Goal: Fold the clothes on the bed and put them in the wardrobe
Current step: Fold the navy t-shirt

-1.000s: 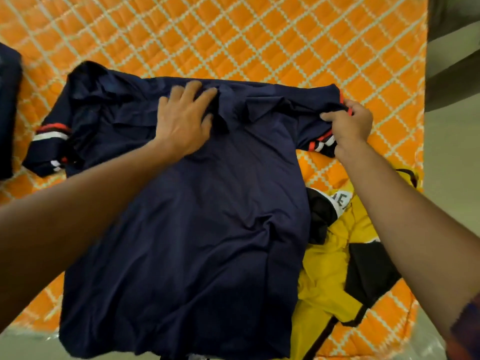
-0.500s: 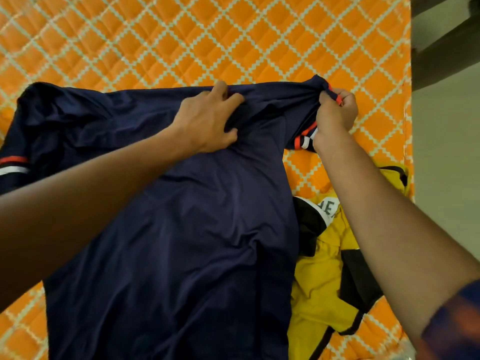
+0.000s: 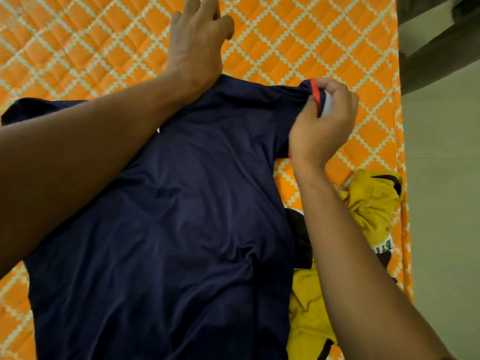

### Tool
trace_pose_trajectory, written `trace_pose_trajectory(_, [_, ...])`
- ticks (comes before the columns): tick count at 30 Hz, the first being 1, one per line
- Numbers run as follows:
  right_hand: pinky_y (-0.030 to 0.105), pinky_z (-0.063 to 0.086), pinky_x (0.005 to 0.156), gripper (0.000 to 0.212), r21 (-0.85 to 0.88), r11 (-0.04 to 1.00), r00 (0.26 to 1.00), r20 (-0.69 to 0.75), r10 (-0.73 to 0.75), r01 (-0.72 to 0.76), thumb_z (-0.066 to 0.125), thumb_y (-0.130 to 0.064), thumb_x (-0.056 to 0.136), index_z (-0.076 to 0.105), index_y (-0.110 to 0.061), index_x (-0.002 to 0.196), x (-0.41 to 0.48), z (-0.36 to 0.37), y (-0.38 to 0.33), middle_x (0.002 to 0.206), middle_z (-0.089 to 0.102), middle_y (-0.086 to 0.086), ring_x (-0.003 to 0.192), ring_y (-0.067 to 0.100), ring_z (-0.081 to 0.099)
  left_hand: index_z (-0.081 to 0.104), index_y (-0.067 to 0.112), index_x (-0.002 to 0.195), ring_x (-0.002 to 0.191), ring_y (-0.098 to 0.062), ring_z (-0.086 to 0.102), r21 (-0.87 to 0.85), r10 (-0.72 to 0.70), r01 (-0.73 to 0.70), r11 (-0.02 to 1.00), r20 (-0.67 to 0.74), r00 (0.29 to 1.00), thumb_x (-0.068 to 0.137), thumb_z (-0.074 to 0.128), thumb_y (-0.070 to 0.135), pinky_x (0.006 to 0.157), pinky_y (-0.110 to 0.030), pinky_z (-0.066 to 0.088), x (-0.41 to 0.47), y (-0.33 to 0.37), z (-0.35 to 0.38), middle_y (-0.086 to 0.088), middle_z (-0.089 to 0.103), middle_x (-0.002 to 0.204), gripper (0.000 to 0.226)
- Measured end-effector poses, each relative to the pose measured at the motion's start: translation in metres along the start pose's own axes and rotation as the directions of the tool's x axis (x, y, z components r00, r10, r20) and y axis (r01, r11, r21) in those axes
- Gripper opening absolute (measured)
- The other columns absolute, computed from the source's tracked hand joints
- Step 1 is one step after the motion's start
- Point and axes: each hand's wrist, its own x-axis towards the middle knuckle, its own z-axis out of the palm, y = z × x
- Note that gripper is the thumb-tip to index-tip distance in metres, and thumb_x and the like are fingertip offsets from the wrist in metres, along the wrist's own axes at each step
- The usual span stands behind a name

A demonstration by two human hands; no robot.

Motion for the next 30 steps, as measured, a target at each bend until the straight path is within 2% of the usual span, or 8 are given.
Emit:
trace_pose_trajectory(3, [0.009,0.038,0.094,0.036,0.06,0.992,0.92,0.372,-0.123,0.109,0.065,-0.013,0.092,0.066,-0.006,0.128,-0.028,0.006,-0.032,0.119,0.065,0.011,0.109,0.013,0.056,0.064,0.012,0.11,0.097,-0.028,0.058,-0.305,-0.11,0.095,0.948,-0.033,0.993,0.094,0.044,0.016,0.077,-0.039,0.042,-0.036,0.017,0.009,-0.009,0.063,0.105,0.026])
trace_pose_trajectory(7, [0.025,0.044,0.102,0.057,-0.016,0.994,0.417,0.908,-0.031,0.109,0.059,-0.019,0.099,0.042,-0.023,0.153,-0.065,0.002,-0.046,0.138,0.062,0.005,0.12,0.015,0.058,0.059,0.006,0.108,0.069,-0.023,0.056,-0.625,-0.516,0.364,0.69,-0.072,0.854,0.099,0.04,0.018,0.065,-0.038,0.04,-0.101,0.004,0.013,-0.006,0.061,0.078,0.024])
trace_pose_trajectory(12, [0.036,0.057,0.072,0.019,0.092,0.984,0.681,0.712,-0.174,0.155,0.064,-0.017,0.093,0.075,-0.017,0.109,-0.059,0.002,-0.045,0.085,0.071,-0.01,0.075,0.009,0.067,0.065,0.016,0.112,0.081,-0.022,0.056,-0.405,-0.347,0.33,0.853,0.035,0.937,0.097,0.049,0.021,0.071,-0.044,0.047,-0.166,-0.034,0.011,-0.003,0.062,0.09,0.023])
trace_pose_trajectory(16, [0.033,0.051,0.081,0.023,-0.004,0.93,0.758,0.581,-0.297,0.368,0.061,-0.029,0.095,0.072,-0.023,0.115,-0.057,0.015,-0.048,0.109,0.071,-0.006,0.098,0.018,0.062,0.055,0.026,0.14,0.121,-0.033,0.046,-0.124,-0.168,0.188,0.974,0.16,0.973,0.098,0.052,0.042,0.09,-0.052,0.042,-0.169,-0.055,0.015,-0.004,0.054,0.135,0.046])
trace_pose_trajectory(19, [0.051,0.025,0.12,0.059,-0.269,0.829,0.599,0.795,-0.098,0.491,0.042,-0.054,0.102,0.038,-0.028,0.155,-0.06,0.034,-0.026,0.164,0.031,0.005,0.151,0.031,0.025,0.038,0.029,0.153,0.145,-0.033,0.028,-0.058,-0.232,0.254,0.965,0.248,0.94,0.099,0.045,0.056,0.105,-0.059,0.031,-0.14,-0.058,0.012,-0.005,0.032,0.16,0.061])
trace_pose_trajectory(22, [0.065,-0.002,0.121,0.069,-0.306,0.7,0.442,0.897,-0.016,0.645,0.024,-0.066,0.102,0.013,-0.033,0.162,-0.077,0.04,-0.003,0.171,0.001,0.004,0.157,0.029,-0.004,0.027,0.034,0.157,0.155,-0.026,0.009,-0.07,-0.193,0.231,0.97,0.349,0.917,0.098,0.039,0.064,0.118,-0.06,0.015,-0.111,-0.061,0.011,-0.003,0.016,0.168,0.068])
trace_pose_trajectory(26, [0.065,0.0,0.12,0.058,-0.303,0.783,0.614,0.78,-0.124,0.543,0.033,-0.06,0.103,0.047,-0.028,0.149,-0.075,0.046,-0.022,0.165,0.03,0.005,0.155,0.027,0.019,0.033,0.024,0.156,0.155,-0.028,0.009,-0.282,-0.171,0.293,0.914,0.388,0.906,0.099,0.049,0.055,0.124,-0.054,0.013,-0.082,-0.086,0.012,-0.007,0.024,0.165,0.067])
trace_pose_trajectory(30, [0.057,0.036,0.111,0.036,-0.105,0.801,0.603,0.718,-0.349,0.589,0.057,-0.036,0.096,0.066,-0.02,0.126,-0.068,0.078,-0.047,0.141,0.058,0.004,0.133,0.028,0.05,0.069,0.013,0.116,0.124,-0.027,0.057,-0.47,-0.151,0.122,0.874,-0.024,0.988,0.096,0.058,0.026,0.119,-0.037,0.031,-0.087,-0.106,-0.01,-0.006,0.068,0.12,0.026])
